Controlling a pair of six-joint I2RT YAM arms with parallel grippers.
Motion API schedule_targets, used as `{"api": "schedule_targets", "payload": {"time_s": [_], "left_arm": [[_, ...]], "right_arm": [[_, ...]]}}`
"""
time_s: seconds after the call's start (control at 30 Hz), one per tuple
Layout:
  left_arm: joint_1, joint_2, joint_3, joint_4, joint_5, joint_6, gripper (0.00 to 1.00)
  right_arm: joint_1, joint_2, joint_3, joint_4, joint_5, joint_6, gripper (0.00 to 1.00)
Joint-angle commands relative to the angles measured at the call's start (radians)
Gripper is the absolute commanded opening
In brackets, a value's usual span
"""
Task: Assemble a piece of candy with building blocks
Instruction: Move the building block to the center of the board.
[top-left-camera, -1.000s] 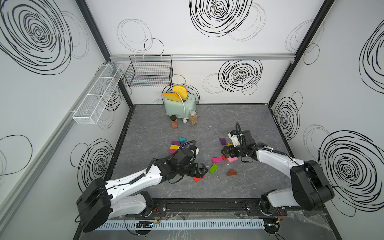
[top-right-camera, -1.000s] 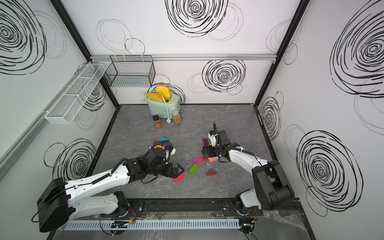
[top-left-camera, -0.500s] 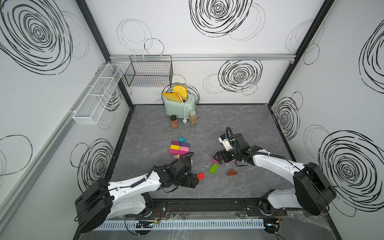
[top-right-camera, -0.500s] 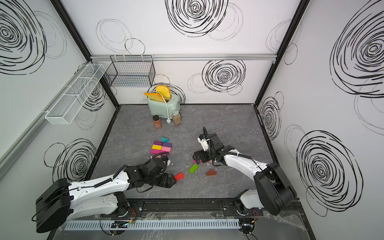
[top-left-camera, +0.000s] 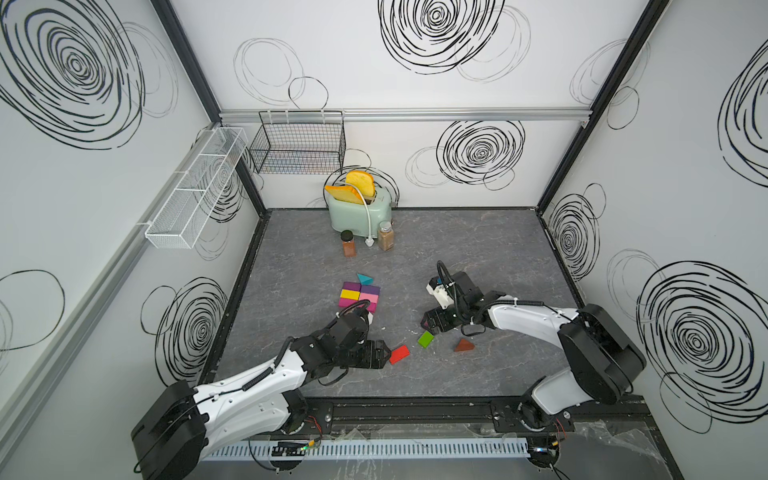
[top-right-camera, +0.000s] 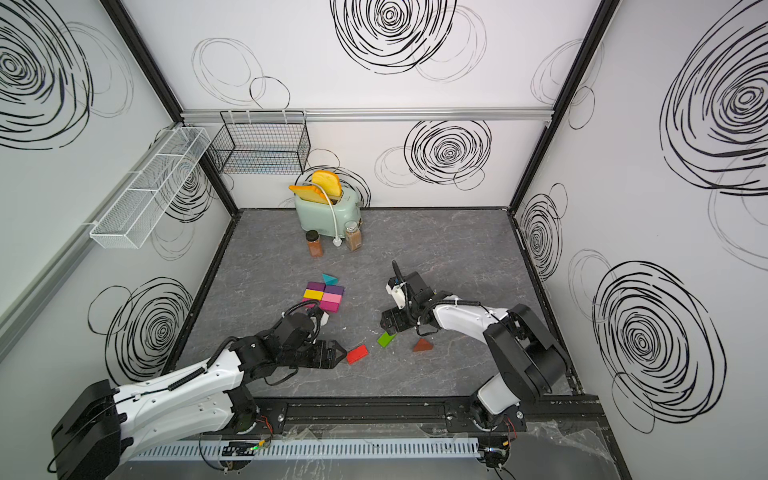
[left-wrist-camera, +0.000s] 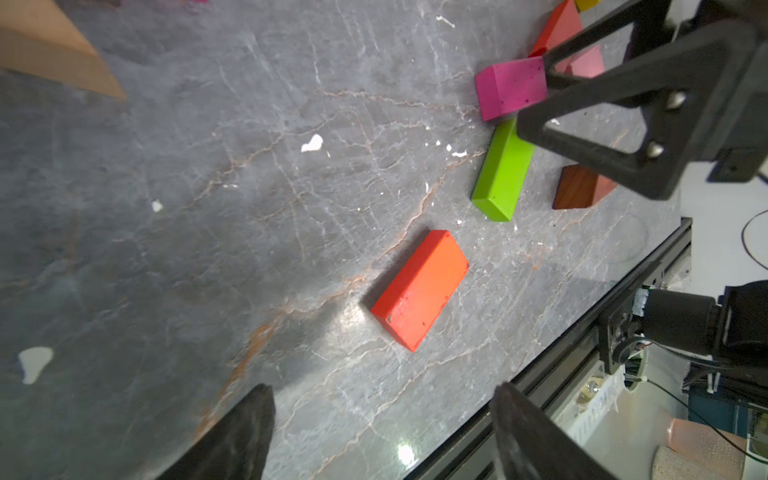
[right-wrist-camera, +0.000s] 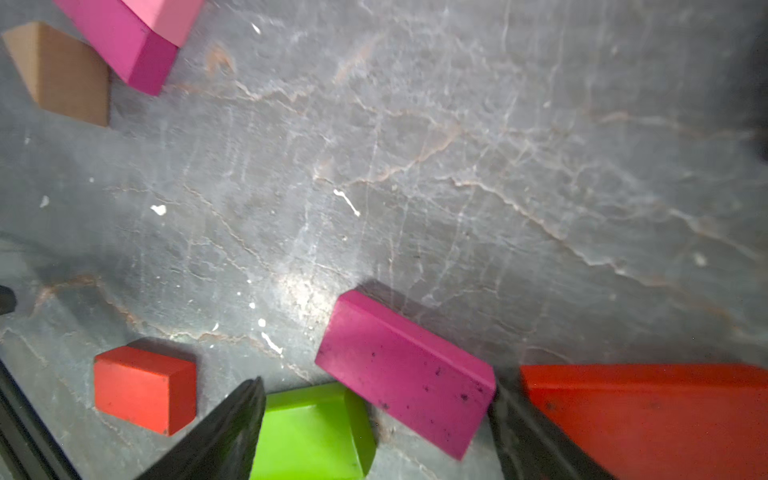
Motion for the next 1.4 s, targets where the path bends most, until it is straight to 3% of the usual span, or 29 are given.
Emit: {"api": "schedule_targets", "payload": {"time_s": [0.0,0.23,0.73,0.9,1.07,1.37], "left_arm": [[0.038,-0.008,-0.003,0.046,0.047,0.038,0.86],[0.074,0.004,-0.003,0.073,0.071,0.052,0.86],[0.098,-0.076,-0.009,0.067,0.096,0.048,0.85],[0.099,-0.087,-0.013,0.078,0.103,0.049,0.85],[0.099,-0.108,-0.019,0.080,0.111,0.041,0.86],[0.092,-0.114,-0.026,0.086,0.131,0.034,0.86]], "right_arm": [[0.028,0.039,0.022,-0.045,0.045,0.026,0.84],[0.054,0.075,0.030,-0.044,0.087,0.040,0.77],[0.158,0.192,0.084,-0.117,0.299,0.086,0.58],[0.120,0.212,0.100,-0.014,0.227,0.134,0.48],[0.090,0.284,0.173,0.113,0.161,0.222,0.48],[0.090,0.368,0.287,0.122,0.234,0.263,0.50]]}}
